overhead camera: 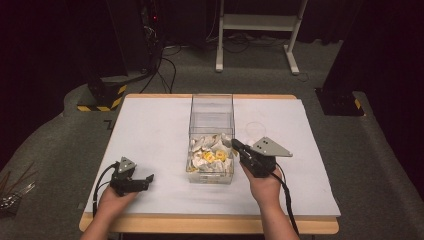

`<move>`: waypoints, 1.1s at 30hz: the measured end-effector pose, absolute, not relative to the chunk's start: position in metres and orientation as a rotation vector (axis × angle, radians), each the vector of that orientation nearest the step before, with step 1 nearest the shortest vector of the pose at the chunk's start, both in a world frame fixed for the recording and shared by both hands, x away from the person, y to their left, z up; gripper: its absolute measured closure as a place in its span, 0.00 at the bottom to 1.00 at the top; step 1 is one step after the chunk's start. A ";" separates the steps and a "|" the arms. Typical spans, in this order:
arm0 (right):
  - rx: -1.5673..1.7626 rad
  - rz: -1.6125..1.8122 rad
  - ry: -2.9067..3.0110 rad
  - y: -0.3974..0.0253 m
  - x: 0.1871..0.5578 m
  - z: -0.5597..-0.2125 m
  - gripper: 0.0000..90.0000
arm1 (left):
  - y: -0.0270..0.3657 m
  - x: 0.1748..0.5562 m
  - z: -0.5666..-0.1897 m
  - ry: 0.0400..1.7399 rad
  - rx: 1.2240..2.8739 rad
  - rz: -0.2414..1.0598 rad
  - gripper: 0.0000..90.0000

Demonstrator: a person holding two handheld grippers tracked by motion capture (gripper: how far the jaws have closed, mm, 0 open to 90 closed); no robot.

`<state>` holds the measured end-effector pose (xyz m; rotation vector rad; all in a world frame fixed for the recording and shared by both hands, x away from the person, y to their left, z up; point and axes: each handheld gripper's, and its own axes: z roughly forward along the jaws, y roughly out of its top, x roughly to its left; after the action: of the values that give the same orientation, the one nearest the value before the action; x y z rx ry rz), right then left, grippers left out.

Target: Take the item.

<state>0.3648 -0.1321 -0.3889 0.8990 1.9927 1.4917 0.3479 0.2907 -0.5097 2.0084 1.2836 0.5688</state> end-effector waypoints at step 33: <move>1.018 1.450 1.883 -0.173 0.373 -0.389 1.00 | 0.291 0.348 -0.510 1.283 2.009 0.566 0.17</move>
<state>0.3734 -0.1731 -0.3887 1.0176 1.8830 1.4498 0.3479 0.2908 -0.5097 2.0091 1.2831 0.5663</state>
